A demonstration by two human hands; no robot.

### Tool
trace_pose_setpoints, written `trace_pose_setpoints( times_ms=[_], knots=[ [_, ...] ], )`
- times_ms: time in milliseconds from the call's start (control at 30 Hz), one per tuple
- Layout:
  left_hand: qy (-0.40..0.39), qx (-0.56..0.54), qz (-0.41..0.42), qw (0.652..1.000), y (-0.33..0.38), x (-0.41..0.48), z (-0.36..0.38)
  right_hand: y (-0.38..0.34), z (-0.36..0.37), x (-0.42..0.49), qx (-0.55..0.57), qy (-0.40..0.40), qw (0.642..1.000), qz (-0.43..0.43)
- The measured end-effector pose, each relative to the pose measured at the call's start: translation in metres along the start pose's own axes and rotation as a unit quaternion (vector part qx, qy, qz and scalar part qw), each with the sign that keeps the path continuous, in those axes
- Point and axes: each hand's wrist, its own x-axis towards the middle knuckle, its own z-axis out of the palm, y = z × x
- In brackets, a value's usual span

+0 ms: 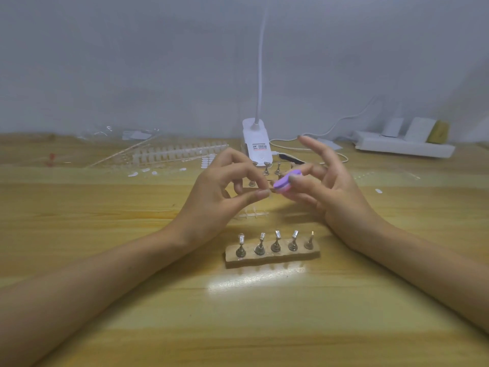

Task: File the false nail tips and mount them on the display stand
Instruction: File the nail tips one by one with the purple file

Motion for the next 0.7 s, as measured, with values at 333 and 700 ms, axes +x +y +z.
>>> trace_pose_setpoints(
  times_ms=[333, 700],
  knots=[
    [0.01, -0.009, 0.002, 1.0, -0.0009, 0.0, 0.0003, 0.0027, -0.0001, -0.0004, -0.025, -0.1, 0.994, 0.024],
    [-0.002, -0.015, 0.018, 1.0, 0.0011, -0.0006, 0.001, 0.0038, -0.0023, 0.0025, -0.004, -0.048, 0.999, 0.002]
  ],
)
